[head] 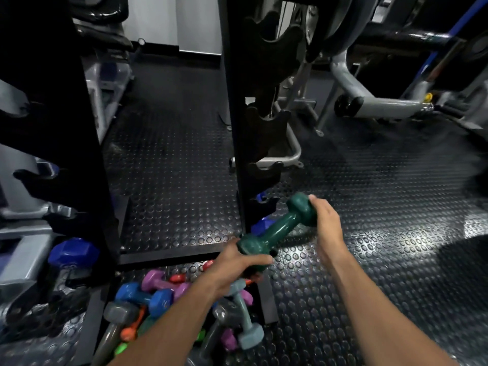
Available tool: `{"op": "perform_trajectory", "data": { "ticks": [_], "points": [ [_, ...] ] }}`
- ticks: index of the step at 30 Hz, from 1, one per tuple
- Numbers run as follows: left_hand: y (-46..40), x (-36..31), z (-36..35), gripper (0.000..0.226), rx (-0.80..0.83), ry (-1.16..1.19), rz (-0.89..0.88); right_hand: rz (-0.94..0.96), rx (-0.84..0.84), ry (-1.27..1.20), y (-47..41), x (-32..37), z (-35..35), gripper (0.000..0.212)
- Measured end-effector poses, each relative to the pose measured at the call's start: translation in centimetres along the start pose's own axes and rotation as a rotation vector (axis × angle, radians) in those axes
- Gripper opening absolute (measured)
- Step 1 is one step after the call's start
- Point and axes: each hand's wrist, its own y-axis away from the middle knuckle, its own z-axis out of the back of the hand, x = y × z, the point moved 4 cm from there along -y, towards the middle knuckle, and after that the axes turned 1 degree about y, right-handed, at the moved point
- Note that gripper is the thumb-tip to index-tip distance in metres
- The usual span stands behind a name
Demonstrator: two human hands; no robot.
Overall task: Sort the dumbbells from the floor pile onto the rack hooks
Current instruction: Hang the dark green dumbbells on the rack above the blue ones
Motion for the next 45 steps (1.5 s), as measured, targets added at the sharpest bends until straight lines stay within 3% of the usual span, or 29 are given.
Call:
{"op": "perform_trajectory", "data": {
  "ticks": [4,10,12,15,19,23,32,38,45],
  "points": [
    [-1.3,-0.5,-3.4,0.038,0.013,-0.054,-0.049,-0.022,-0.028,-0.052,-2.2,0.9,1.1,0.039],
    [-4.0,-2.3,-5.5,0.058,-0.124,-0.105,-0.054,0.021,-0.052,-0.092,-6.9,2.5,0.3,0.044],
    [-4.7,-2.8,-5.5,0.071,-0.213,-0.196,-0.053,0.038,-0.016,-0.040,-8.6,2.9,-0.6,0.038],
    [-5.0,-3.9,-5.1,0.071,-0.319,-0.324,-0.069,0.087,0.014,0.021,-10.8,2.9,-1.8,0.033],
    [-5.1,-5.7,-6.1,0.057,-0.284,-0.249,-0.139,0.077,0.033,-0.051,-12.5,3.2,-3.3,0.025],
    [-5.7,-6.4,-6.3,0.056,-0.298,-0.190,-0.124,0.031,0.075,-0.117,-13.6,3.5,-4.2,0.032],
    [-6.7,-6.7,-5.2,0.058,-0.398,-0.136,-0.090,-0.003,0.213,-0.238,-13.3,3.8,-7.5,0.023],
    [-6.8,-6.2,-4.7,0.072,-0.379,-0.074,-0.044,-0.045,0.243,-0.249,-12.7,3.6,-7.6,0.045],
    [-6.7,-4.8,-3.7,0.065,-0.240,0.219,-0.043,-0.046,0.398,-0.181,-12.0,4.8,-8.1,0.058]
  ]
}}
